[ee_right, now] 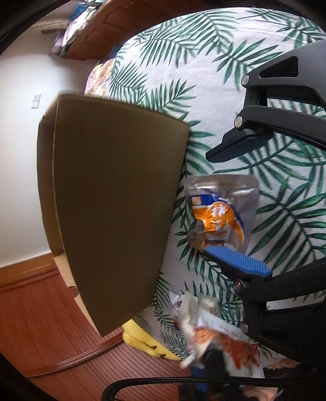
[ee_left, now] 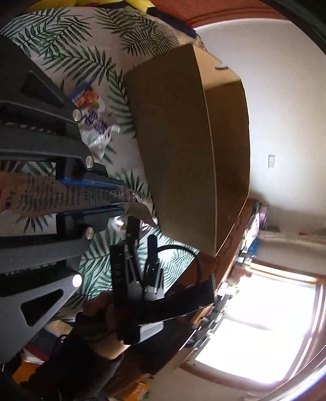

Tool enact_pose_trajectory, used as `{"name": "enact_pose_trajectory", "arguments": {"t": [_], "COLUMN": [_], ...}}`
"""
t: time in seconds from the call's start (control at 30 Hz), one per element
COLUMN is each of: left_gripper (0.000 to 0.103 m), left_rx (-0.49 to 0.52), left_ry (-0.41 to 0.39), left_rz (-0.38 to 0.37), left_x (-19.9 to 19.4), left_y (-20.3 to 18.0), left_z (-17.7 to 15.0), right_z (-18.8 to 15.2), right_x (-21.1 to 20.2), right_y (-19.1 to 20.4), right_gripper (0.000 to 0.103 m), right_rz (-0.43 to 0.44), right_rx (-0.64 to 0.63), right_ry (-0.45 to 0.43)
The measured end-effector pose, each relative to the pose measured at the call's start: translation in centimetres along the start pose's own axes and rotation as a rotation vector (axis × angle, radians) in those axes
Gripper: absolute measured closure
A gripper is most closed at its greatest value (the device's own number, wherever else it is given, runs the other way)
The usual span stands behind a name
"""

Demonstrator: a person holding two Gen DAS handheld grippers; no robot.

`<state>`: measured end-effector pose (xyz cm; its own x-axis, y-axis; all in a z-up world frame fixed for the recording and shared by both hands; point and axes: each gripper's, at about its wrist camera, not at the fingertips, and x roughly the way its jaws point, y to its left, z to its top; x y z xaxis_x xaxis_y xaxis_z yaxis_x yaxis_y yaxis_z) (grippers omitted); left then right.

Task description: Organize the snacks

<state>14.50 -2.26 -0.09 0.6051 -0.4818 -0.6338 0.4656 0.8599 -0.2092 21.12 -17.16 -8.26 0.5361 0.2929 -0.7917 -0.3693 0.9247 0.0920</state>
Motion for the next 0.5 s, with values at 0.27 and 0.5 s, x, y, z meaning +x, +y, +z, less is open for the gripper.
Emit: {"name": "enact_pose_trajectory", "arguments": {"t": [0.27,0.5], "left_gripper": [0.093,0.093], "left_rx": [-0.073,-0.092], "left_ry": [-0.028,-0.043], "left_rz": [0.022,0.026], "left_x": [-0.2,0.1], "left_y": [3.1,3.6], "left_z": [0.5,0.4], "right_z": [0.2,0.0], "right_x": [1.5,2.1], "right_y": [1.4,3.1], "right_gripper": [0.029,0.024], "right_rz": [-0.023,-0.08], "right_rx": [-0.082,-0.169], "right_ry": [0.042,0.051]}}
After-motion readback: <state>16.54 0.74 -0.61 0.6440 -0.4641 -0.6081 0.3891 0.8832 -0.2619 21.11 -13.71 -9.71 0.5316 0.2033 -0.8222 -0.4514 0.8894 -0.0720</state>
